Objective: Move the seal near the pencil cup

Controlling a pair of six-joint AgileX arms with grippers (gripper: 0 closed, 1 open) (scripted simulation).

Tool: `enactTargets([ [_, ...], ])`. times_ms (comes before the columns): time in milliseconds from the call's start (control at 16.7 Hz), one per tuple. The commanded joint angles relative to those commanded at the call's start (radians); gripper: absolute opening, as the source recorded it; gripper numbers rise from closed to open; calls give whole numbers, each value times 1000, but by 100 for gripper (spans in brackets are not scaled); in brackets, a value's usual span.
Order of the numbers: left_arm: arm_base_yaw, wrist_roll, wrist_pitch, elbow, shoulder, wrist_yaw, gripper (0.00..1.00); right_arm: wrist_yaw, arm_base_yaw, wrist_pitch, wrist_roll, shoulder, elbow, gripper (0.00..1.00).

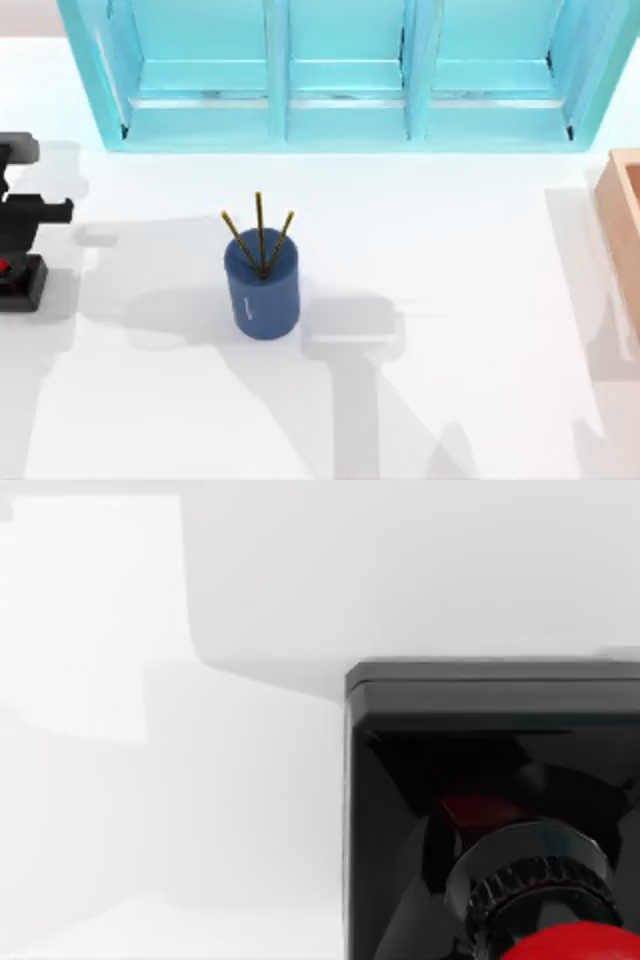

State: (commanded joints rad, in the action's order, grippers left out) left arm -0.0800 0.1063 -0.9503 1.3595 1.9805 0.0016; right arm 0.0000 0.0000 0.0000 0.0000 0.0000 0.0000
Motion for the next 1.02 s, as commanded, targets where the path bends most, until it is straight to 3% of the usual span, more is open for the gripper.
enactTargets([
  [420,32,-30,-39,39,5,0,0,0,0,0,0,0,0,100],
  [1020,359,-356,-530,520,-4,0,0,0,0,0,0,0,0,100],
])
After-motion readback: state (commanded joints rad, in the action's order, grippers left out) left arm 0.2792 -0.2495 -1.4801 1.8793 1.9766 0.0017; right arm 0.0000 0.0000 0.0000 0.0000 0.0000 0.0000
